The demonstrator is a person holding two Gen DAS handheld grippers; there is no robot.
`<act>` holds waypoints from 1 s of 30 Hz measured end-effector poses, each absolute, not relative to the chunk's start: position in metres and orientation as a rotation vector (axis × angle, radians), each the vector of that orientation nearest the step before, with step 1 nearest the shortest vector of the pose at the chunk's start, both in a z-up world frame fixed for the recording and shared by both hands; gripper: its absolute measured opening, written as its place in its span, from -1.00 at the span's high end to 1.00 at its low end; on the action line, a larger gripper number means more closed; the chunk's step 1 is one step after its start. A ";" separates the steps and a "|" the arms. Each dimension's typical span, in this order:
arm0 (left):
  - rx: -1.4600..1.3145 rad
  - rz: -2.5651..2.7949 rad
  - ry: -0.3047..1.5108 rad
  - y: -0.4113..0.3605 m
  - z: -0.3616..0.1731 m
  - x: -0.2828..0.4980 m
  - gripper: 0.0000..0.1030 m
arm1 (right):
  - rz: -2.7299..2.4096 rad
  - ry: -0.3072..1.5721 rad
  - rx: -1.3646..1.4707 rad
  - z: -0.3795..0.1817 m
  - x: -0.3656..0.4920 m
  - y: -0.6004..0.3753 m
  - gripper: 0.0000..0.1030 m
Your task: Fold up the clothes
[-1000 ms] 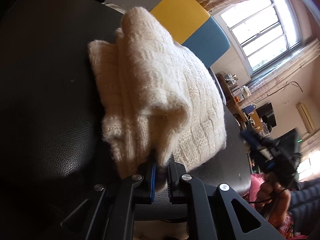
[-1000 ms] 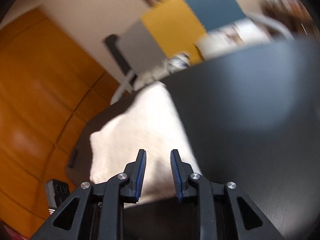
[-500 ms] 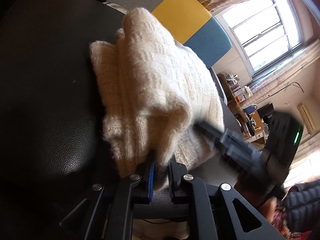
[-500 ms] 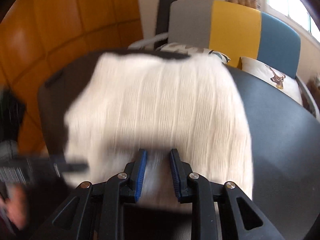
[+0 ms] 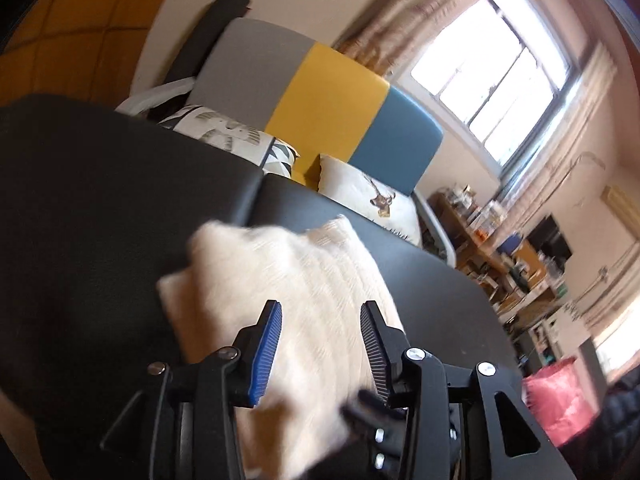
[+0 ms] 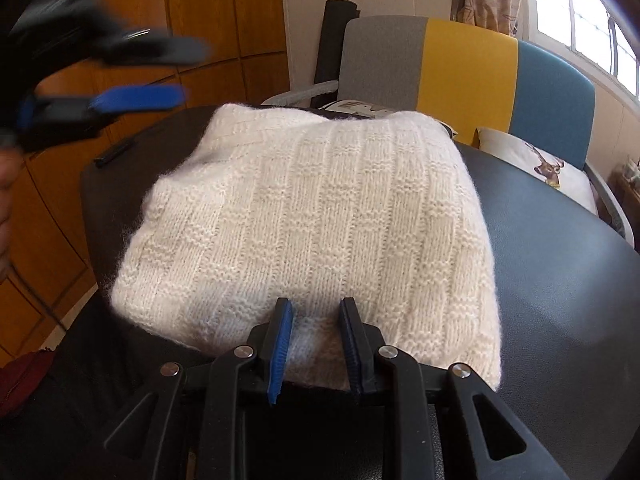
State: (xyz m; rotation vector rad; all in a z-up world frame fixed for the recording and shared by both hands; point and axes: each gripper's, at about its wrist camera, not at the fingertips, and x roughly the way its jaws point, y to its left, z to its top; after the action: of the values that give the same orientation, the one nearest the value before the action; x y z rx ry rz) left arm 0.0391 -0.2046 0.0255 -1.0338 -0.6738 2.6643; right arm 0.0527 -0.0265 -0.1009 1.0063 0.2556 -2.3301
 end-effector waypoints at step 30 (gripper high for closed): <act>-1.098 2.838 -0.519 -0.226 -0.069 0.050 0.12 | -2.293 0.001 0.955 -0.061 0.028 0.010 0.53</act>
State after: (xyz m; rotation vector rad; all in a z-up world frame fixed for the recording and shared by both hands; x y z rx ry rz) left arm 0.0505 -0.2260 -0.0690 -1.0981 -0.5186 2.8376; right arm 0.0278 0.0100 -0.0610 0.9555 0.0015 -2.2929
